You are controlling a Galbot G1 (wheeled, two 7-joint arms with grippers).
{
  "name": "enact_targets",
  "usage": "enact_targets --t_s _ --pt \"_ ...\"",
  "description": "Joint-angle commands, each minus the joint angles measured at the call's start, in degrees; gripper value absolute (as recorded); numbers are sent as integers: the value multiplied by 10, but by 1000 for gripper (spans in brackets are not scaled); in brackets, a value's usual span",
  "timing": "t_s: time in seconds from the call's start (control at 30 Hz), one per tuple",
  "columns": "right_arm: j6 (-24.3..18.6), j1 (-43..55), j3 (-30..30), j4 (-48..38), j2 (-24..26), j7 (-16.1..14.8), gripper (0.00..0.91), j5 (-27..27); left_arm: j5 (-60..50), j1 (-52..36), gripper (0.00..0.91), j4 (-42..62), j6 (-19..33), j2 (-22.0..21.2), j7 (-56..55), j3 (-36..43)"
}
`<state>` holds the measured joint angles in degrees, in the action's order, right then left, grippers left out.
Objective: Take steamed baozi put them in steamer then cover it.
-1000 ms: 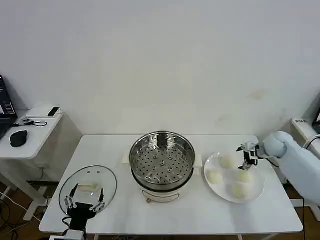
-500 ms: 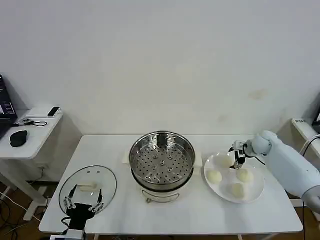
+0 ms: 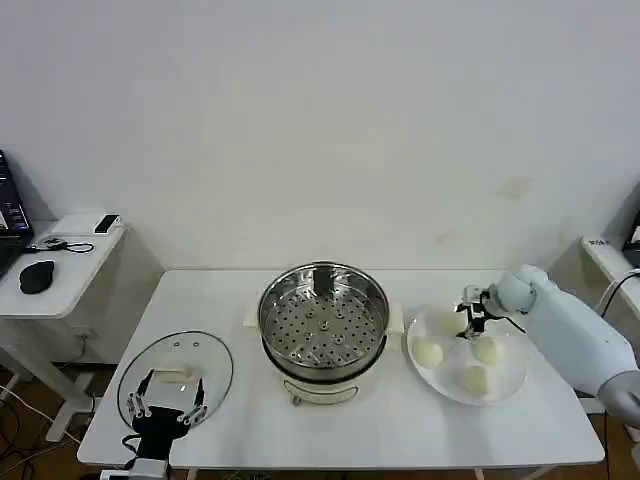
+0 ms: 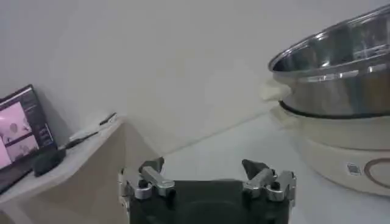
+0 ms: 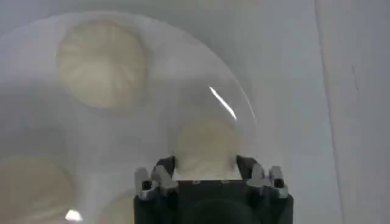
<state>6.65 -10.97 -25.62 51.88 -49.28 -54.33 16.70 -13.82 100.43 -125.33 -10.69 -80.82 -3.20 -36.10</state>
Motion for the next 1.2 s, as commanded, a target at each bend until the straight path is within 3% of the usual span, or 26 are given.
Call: enact_targets --t_s 0.03,0.17,0.37,0.53,0.7,0.83,0.93,1.2 --pt "3 1 -7 -3 -2 1 625 -1 0 1 907 -2 -1 1 0 0" --pt "4 7 -15 20 15 -4 625 -8 2 0 907 2 -3 6 1 1" --pt "11 48 -59 119 85 -17 635 -55 6 -6 907 8 -8 12 2 3" --pt "17 118 -105 188 147 -21 635 -108 6 -2 907 -3 -10 15 2 0" --pt "18 188 -144 225 173 -29 635 -150 6 -1 907 1 -10 13 1 2" --pt "18 258 -195 253 166 -30 635 -200 10 0 907 -5 -16 19 1 -2" --pt "14 314 -242 275 143 -14 635 -251 28 -1 907 -5 -20 22 2 -8" --pt "-9 427 -354 292 52 -13 635 -275 42 -9 907 3 -21 24 3 -15"
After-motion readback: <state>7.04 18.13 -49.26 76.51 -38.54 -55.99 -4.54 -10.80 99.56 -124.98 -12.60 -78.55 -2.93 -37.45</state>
